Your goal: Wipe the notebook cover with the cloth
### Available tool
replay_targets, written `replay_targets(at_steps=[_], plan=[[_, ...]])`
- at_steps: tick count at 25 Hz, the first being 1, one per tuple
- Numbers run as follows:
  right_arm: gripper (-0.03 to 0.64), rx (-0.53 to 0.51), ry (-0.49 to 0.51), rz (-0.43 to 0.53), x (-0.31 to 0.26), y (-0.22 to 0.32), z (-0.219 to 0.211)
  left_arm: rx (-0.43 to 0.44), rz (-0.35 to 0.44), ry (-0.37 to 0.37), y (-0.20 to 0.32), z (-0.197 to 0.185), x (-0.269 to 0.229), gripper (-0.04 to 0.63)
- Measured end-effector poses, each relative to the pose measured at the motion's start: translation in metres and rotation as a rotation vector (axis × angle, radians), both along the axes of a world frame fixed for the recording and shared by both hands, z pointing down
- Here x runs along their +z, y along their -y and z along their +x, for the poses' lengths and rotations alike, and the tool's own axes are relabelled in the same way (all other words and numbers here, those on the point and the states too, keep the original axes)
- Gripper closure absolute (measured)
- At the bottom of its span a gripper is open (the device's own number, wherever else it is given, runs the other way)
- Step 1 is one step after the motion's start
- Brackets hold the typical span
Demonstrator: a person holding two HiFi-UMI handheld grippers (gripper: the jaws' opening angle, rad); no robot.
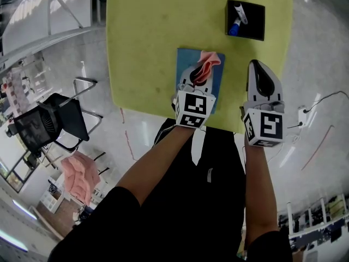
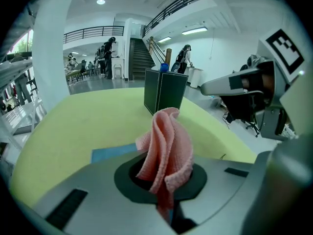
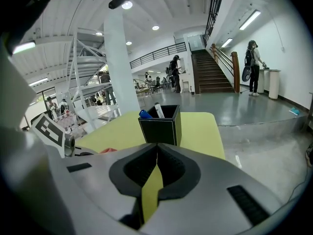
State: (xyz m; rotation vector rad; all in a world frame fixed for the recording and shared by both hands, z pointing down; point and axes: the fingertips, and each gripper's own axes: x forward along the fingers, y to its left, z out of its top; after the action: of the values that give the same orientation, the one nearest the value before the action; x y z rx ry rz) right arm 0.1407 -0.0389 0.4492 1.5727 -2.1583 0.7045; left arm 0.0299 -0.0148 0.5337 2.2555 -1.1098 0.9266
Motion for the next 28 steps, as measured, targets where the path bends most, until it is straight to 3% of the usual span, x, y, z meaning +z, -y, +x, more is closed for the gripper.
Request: replay_targets(at_steps=[8, 28], plan=[[0.584, 0.018, 0.014, -0.005, 0.005, -0.005, 0.009, -0.026, -0.019, -0.010, 0.003, 0.006, 0.001, 0.572], [0.584, 0.031, -0.013, -0.011, 0.006, -0.022, 0.018, 0.036, -0.073, -0.066, -0.010, 0.045, -0.001, 0.572]])
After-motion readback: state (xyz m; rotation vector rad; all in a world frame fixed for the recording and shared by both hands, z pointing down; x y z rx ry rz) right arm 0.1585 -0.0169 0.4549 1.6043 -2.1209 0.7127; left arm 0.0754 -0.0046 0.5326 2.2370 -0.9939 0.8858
